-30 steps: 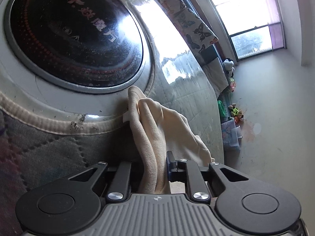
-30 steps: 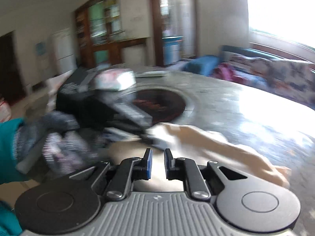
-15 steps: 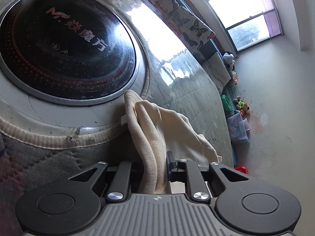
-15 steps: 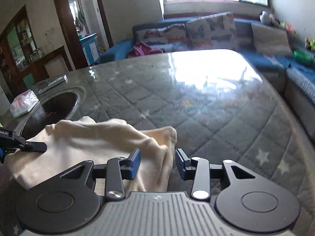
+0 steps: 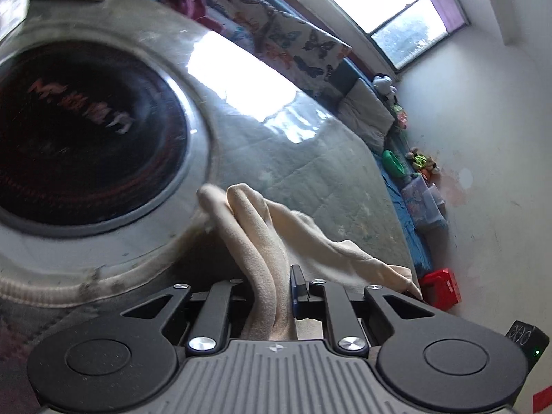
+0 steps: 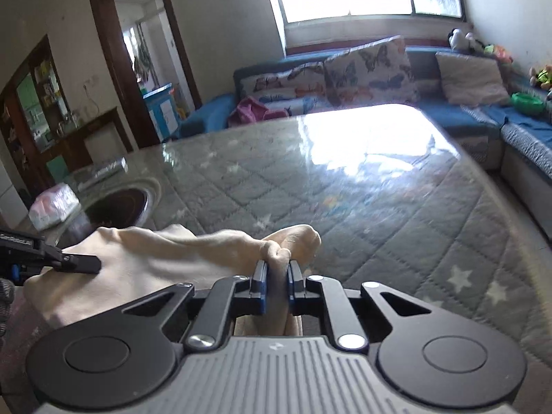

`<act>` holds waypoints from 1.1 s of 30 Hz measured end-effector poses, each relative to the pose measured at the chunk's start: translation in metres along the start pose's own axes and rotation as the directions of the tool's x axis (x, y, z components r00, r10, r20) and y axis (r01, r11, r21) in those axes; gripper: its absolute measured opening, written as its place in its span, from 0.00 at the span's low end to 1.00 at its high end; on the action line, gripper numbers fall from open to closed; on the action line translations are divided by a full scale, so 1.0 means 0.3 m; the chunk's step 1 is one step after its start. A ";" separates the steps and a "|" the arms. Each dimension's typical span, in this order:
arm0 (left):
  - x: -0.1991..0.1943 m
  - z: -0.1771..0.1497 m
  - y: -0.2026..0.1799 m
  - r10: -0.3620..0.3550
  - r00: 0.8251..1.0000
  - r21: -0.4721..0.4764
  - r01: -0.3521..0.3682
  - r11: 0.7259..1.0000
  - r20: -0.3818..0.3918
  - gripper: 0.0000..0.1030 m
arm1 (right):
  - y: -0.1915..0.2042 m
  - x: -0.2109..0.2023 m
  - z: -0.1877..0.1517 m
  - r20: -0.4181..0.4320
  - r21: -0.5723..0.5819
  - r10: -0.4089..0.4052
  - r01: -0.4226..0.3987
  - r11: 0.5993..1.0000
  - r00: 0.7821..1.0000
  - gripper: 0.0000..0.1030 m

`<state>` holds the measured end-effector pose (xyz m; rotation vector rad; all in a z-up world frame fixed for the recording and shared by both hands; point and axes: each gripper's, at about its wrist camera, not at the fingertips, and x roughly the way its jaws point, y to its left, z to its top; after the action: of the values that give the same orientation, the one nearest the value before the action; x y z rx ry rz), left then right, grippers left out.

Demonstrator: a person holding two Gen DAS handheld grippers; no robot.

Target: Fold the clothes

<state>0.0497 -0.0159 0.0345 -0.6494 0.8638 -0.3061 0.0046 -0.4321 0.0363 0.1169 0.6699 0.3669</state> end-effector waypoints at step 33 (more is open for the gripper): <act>0.431 -0.162 -0.502 0.066 0.984 0.391 0.004 0.921 -0.167 0.35 | -0.414 -0.166 -0.033 -0.023 -0.006 -0.450 0.450 0.893 0.893 0.16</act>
<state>0.0932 -0.2157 0.0298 -0.2375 0.9486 -0.4983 -0.0012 -0.5660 0.0300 -0.0457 0.6984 -0.0800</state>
